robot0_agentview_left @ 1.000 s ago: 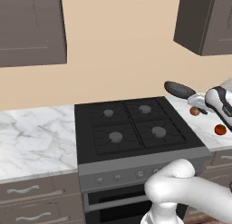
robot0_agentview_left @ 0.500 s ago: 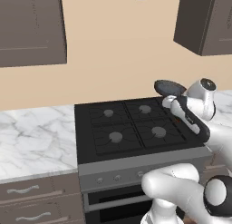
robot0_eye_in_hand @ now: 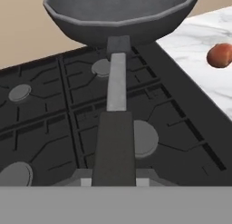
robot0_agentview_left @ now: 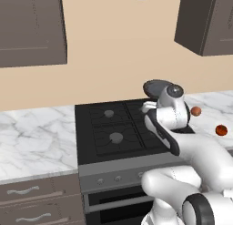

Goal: Place the pan on the front left burner on the stove. Then place the tomato and the onion in the pan and turn on the front left burner.

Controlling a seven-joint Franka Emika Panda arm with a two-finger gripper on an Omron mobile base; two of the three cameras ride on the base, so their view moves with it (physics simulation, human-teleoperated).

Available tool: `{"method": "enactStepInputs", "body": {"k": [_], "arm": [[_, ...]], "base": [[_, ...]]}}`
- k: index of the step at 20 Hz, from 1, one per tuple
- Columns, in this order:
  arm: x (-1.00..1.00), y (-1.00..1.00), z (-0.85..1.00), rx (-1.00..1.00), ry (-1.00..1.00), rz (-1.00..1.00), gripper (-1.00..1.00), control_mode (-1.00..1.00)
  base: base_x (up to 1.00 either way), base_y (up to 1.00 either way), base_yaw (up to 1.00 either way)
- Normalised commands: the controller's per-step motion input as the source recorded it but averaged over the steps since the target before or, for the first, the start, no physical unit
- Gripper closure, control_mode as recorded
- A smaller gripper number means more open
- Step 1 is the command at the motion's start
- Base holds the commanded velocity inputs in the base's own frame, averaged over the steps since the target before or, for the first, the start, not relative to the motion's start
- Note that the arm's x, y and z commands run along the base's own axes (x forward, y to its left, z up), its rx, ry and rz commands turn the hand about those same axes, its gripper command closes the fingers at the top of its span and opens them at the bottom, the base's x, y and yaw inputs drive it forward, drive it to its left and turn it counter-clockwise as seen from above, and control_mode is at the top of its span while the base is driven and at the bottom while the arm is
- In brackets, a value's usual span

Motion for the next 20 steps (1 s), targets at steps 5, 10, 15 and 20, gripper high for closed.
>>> {"method": "enactStepInputs", "body": {"k": [5, 10, 15, 20], "arm": [[0.11, 0.28, 0.12, -0.14, 0.09, 0.00, 1.00, -1.00], [0.18, 0.06, 0.09, -0.07, 0.08, 0.00, 1.00, -1.00], [0.06, 0.01, 0.00, 0.01, 0.00, 0.03, 1.00, -1.00], [0.00, 0.03, 0.00, 0.06, 0.00, 0.09, 1.00, -1.00]], "base": [[0.00, 0.00, 0.00], [0.00, 0.00, 0.00], [0.00, 0.00, 0.00], [0.00, 0.00, 0.00]]}}
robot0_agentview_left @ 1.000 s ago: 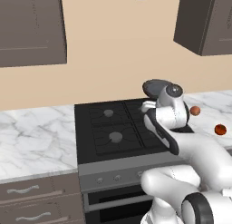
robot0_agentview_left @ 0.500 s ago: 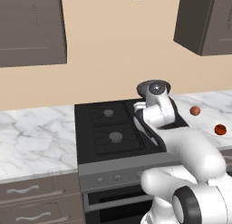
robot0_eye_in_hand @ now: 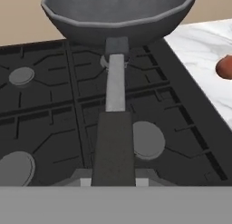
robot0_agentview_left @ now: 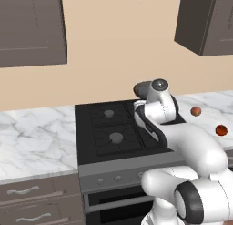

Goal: Place the pan on the front left burner on the stove. Then place the tomato and the onion in the pan and turn on the front left burner.

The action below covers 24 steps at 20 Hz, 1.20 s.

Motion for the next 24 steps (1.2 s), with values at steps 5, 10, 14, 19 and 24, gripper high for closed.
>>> {"method": "enactStepInputs", "body": {"k": [5, 10, 14, 19, 24], "arm": [[0.00, 0.01, 0.01, 0.04, 0.00, 0.11, 1.00, -1.00], [0.00, 0.01, 0.04, 0.01, 0.00, 0.11, 1.00, -1.00], [0.00, 0.00, 0.08, 0.00, 0.00, 0.12, 1.00, -1.00], [0.00, 0.04, 0.08, 0.00, 0.01, 0.17, 1.00, -1.00], [0.00, 0.03, 0.02, 0.00, 0.05, 0.23, 1.00, -1.00]], "base": [[0.00, 0.00, 0.00], [0.00, 0.00, 0.00], [0.00, 0.00, 0.00], [0.00, 0.00, 0.00], [0.00, 0.00, 0.00]]}}
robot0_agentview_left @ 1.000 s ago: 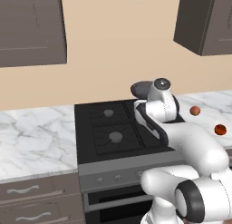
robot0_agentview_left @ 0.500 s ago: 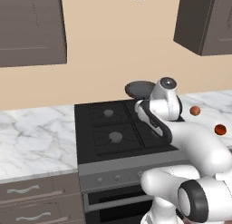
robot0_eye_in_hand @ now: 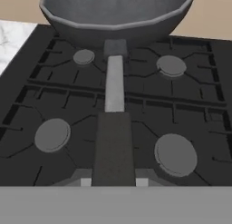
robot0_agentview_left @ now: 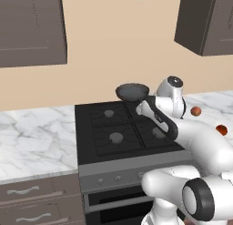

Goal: Place the pan on the front left burner on the stove. Then place the tomato and the onion in the pan and turn on the front left burner.

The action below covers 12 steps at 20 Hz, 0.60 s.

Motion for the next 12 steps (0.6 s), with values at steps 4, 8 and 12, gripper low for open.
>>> {"method": "enactStepInputs", "body": {"k": [4, 8, 12], "arm": [[0.00, 0.00, 0.00, 0.00, 0.11, 0.26, 1.00, -1.00], [-0.01, 0.00, 0.00, 0.00, 0.13, 0.26, 1.00, -1.00], [-0.01, 0.00, 0.00, 0.00, 0.12, 0.26, 1.00, -1.00]], "base": [[0.00, 0.00, 0.00], [0.00, 0.00, 0.00], [0.00, 0.00, 0.00]]}}
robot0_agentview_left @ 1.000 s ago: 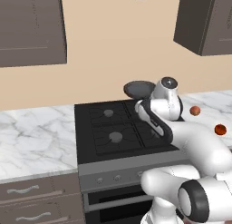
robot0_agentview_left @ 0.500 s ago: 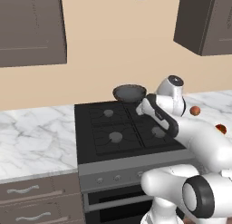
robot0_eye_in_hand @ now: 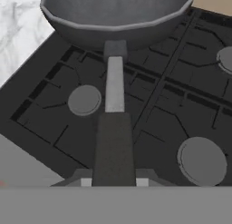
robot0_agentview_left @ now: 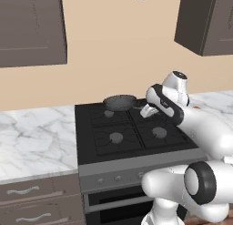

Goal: Place the pan on the front left burner on the stove. Then place the tomato and the onion in the pan and turn on the front left burner.

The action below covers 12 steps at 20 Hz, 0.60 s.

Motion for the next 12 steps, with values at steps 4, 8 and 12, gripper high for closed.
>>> {"method": "enactStepInputs", "body": {"k": [4, 8, 12], "arm": [[-0.01, 0.06, 0.00, 0.00, 0.08, 0.24, 1.00, -1.00], [0.00, 0.01, 0.00, 0.00, 0.04, 0.23, 1.00, -1.00], [0.00, 0.01, 0.00, 0.00, 0.04, 0.17, 1.00, -1.00]], "base": [[0.00, 0.00, 0.00], [0.00, 0.00, 0.00], [0.00, 0.00, 0.00]]}}
